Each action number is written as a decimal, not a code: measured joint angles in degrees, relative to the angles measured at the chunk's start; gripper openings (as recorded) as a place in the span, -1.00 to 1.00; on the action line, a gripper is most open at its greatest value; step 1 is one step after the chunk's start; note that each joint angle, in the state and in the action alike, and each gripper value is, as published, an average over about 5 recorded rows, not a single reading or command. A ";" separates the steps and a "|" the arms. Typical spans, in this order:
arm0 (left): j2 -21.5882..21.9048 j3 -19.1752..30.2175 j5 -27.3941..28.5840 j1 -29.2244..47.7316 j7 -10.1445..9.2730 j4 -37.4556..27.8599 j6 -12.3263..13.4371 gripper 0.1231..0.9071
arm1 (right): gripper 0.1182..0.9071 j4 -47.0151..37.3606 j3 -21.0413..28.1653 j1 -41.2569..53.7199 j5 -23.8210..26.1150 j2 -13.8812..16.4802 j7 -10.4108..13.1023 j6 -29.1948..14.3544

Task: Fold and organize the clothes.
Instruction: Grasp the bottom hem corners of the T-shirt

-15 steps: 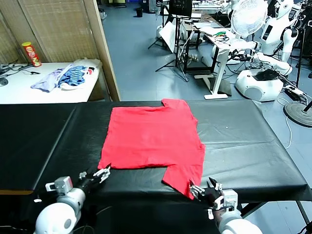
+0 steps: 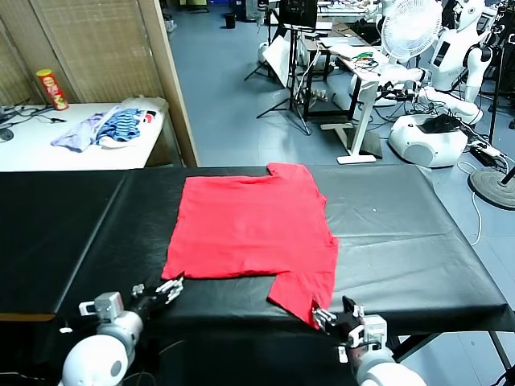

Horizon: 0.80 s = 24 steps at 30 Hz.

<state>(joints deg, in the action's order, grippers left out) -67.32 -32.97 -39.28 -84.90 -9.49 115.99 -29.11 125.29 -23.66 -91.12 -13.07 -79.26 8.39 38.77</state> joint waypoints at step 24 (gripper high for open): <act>-2.21 -2.84 0.97 -13.68 -3.33 14.21 4.37 -0.99 | -0.99 8.40 -5.02 -3.58 -1.52 3.46 -1.84 -7.84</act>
<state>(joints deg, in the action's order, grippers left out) -69.53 -35.81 -38.31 -98.58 -12.82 130.20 -24.75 133.70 -28.68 -94.69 -14.59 -75.80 6.55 30.93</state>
